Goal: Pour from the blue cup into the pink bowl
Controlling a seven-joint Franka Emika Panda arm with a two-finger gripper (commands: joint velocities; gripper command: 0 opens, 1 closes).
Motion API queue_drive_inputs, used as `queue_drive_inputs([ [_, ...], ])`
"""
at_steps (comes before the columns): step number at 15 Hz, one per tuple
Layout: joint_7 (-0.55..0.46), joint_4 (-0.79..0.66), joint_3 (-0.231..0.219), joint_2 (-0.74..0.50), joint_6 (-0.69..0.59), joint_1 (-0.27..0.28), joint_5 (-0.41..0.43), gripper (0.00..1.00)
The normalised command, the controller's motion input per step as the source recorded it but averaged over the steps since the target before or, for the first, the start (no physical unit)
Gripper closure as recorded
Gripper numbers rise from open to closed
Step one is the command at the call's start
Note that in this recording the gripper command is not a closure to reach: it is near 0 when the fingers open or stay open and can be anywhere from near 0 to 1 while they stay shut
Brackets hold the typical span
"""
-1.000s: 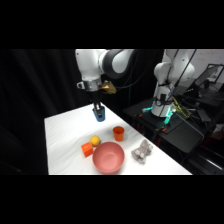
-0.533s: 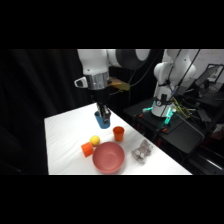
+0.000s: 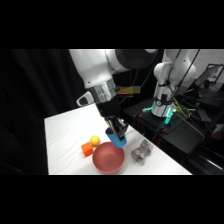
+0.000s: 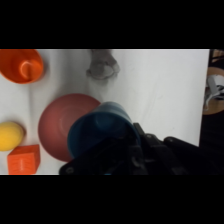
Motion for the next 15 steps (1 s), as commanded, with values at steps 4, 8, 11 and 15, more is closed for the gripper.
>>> queue_drive_inputs([
  [4,-0.55,0.51,0.091,0.29,-0.67,-0.243,0.393,0.16],
  [8,-0.31,0.56,0.083,0.32,-0.76,-0.223,0.349,0.11],
  [11,-0.13,0.58,0.063,0.38,-0.75,-0.179,0.357,0.15],
  [15,-0.01,0.53,0.056,0.33,-0.68,-0.127,0.421,0.14],
])
